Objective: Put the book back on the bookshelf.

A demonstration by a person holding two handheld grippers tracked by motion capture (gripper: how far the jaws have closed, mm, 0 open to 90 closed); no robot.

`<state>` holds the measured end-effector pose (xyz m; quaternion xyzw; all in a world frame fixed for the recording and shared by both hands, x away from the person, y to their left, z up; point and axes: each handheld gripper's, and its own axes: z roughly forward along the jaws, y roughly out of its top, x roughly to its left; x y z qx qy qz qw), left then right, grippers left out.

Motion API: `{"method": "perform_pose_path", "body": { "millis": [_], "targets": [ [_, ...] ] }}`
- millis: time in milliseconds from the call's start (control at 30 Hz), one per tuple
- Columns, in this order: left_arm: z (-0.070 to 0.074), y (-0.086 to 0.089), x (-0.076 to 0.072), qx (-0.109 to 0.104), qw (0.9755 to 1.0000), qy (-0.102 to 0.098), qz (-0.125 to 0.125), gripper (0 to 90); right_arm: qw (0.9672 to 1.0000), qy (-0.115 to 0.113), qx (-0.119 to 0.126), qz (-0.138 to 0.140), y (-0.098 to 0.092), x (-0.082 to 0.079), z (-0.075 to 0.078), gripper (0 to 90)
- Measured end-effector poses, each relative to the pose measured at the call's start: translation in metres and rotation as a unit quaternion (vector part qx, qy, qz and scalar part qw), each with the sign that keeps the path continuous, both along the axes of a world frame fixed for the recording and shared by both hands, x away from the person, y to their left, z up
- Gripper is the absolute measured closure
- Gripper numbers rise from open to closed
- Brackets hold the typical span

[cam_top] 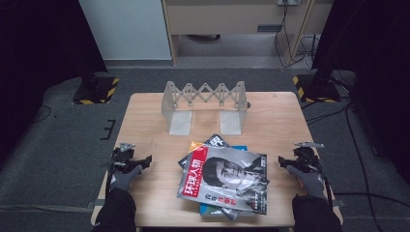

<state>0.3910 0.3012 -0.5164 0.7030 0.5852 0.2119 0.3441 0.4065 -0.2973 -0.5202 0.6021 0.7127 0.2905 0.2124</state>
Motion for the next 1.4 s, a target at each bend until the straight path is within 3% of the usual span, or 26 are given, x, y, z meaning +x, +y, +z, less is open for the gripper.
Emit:
{"method": "perform_pose_path", "body": {
  "millis": [133,633,900,1033,1267,1400],
  "targets": [
    [0.01,-0.005,-0.005,-0.021,0.9997,-0.01,-0.005,17.6,0.9996,-0.01,0.023,-0.01,-0.001,-0.003,0.007,11.1],
    [0.03,-0.024,-0.02,-0.039,0.9978,-0.027,-0.047,22.4,0.9981,-0.037,0.048,-0.001,0.003,-0.013,0.03,12.5],
    [0.037,-0.039,-0.027,-0.038,0.9959,-0.029,-0.077,23.9,0.9967,-0.046,0.064,0.019,0.01,-0.023,0.043,13.1],
    [0.041,-0.045,-0.03,-0.05,0.9945,-0.037,-0.085,22.0,0.995,-0.059,0.076,0.027,0.014,-0.025,0.05,8.4],
    [0.045,-0.052,-0.037,-0.061,0.9915,-0.047,-0.105,16.5,0.9932,-0.061,0.083,0.054,0.025,-0.031,0.057,4.5],
    [0.044,-0.055,-0.039,-0.049,0.9905,-0.044,-0.12,15.6,0.992,-0.06,0.087,0.07,0.032,-0.035,0.058,8.3]
  ]
}}
